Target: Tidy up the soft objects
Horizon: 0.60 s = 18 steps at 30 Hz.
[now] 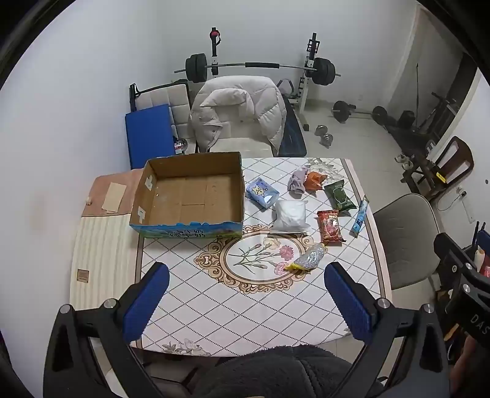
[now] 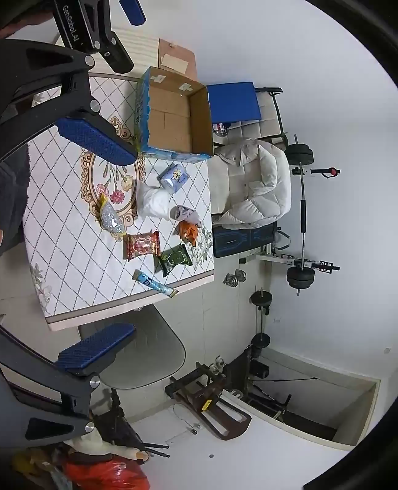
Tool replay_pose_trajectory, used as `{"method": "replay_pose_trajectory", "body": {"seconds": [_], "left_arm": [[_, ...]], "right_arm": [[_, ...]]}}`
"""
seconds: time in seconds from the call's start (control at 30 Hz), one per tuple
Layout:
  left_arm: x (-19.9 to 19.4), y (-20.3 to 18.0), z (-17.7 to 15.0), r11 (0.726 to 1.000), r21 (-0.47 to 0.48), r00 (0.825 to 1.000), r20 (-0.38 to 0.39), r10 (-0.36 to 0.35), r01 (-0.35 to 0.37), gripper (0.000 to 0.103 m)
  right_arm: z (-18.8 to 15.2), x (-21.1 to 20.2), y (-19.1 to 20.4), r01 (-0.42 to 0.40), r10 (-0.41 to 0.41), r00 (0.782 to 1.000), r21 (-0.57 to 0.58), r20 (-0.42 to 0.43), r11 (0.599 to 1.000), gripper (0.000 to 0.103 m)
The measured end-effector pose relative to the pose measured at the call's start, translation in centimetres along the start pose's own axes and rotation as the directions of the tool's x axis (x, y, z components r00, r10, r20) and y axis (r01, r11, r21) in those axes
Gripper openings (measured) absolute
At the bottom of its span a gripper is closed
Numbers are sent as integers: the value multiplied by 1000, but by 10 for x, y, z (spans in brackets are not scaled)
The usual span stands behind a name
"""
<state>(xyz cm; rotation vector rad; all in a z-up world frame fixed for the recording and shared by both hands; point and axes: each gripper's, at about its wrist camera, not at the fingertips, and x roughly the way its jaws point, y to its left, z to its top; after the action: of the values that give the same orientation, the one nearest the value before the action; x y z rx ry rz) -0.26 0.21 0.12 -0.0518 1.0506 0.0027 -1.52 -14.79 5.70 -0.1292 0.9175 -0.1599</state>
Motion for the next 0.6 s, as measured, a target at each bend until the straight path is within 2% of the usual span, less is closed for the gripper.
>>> {"method": "replay_pose_trajectory", "body": {"seconds": [0.1, 0.27, 0.6], "left_arm": [[-4, 4, -2, 1000, 4, 1000, 7, -1, 1, 103], [-2, 4, 2, 1000, 6, 1000, -10, 20, -20, 103], [-11, 1, 9, 1000, 2, 1000, -1, 23, -23, 103]], "right_arm": [[1, 0, 3, 10, -10, 1000, 1, -5, 1000, 103], [0, -4, -1, -25, 25, 1000, 10, 1, 1000, 103], [1, -5, 1, -9, 9, 1000, -8, 1, 1000, 103]]}}
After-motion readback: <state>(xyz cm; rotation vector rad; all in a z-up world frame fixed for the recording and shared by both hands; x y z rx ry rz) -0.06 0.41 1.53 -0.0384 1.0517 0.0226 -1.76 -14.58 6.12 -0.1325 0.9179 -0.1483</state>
